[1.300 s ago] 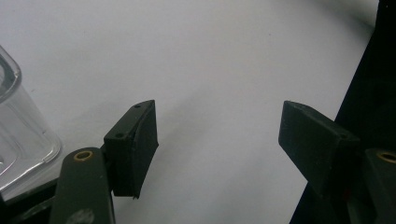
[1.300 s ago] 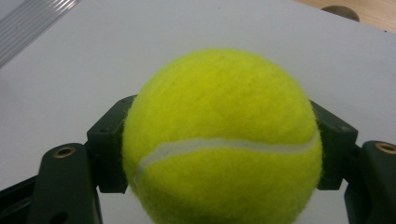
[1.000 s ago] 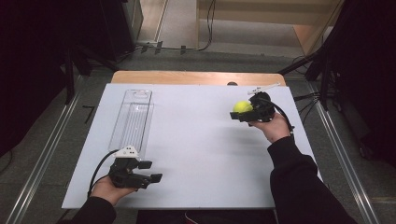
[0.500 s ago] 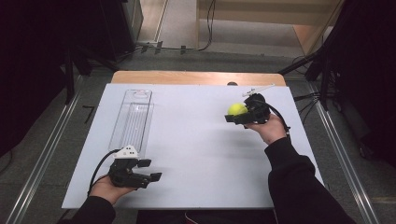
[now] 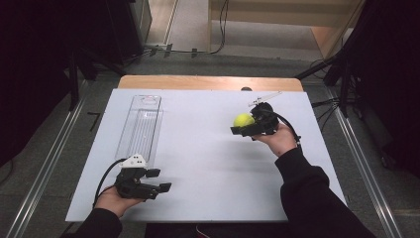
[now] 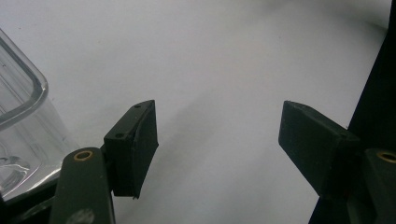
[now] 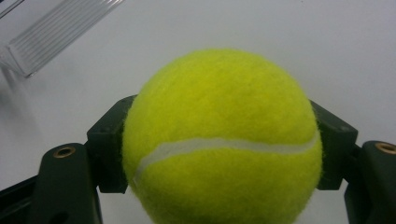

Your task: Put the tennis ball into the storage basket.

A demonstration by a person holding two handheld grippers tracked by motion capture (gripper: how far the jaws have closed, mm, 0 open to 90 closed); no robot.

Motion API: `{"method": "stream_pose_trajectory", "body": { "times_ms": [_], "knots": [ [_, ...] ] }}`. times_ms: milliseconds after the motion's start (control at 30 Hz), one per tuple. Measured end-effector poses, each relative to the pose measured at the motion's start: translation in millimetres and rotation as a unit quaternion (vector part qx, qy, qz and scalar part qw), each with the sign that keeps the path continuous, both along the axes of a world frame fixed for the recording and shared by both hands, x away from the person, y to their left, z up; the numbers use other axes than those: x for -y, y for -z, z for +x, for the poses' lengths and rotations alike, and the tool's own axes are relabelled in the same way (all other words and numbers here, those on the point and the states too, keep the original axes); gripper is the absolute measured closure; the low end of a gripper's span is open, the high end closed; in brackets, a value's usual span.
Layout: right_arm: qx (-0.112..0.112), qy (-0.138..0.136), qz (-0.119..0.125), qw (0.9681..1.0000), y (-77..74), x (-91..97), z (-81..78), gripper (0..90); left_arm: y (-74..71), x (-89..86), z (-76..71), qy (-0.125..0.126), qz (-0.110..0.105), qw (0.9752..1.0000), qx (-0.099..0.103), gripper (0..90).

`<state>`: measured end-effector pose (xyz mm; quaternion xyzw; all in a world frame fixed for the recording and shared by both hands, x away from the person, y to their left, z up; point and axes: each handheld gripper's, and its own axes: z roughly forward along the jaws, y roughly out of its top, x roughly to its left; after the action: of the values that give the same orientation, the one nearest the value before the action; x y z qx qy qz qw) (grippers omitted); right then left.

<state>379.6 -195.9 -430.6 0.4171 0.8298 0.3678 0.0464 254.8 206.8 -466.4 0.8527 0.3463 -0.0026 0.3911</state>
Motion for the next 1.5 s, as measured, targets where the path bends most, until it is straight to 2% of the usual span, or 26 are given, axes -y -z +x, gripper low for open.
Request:
{"method": "stream_pose_trajectory", "body": {
  "times_ms": [867,1233,1500],
  "knots": [
    [-0.013,-0.027,0.020,0.9994,-0.2,-28.8,-9.3,23.2,-0.2,-0.2,0.2,0.001,-0.007,1.0000,-0.002,29.2],
    [-0.015,-0.033,0.033,0.9988,-1.0,-37.7,-9.9,23.2,-0.2,-0.4,0.2,0.000,-0.005,1.0000,-0.002,29.2],
    [-0.019,-0.040,0.033,0.9985,-1.3,-45.9,-9.4,23.2,0.0,0.1,0.0,0.001,-0.001,1.0000,-0.001,29.2]
  ]
}}
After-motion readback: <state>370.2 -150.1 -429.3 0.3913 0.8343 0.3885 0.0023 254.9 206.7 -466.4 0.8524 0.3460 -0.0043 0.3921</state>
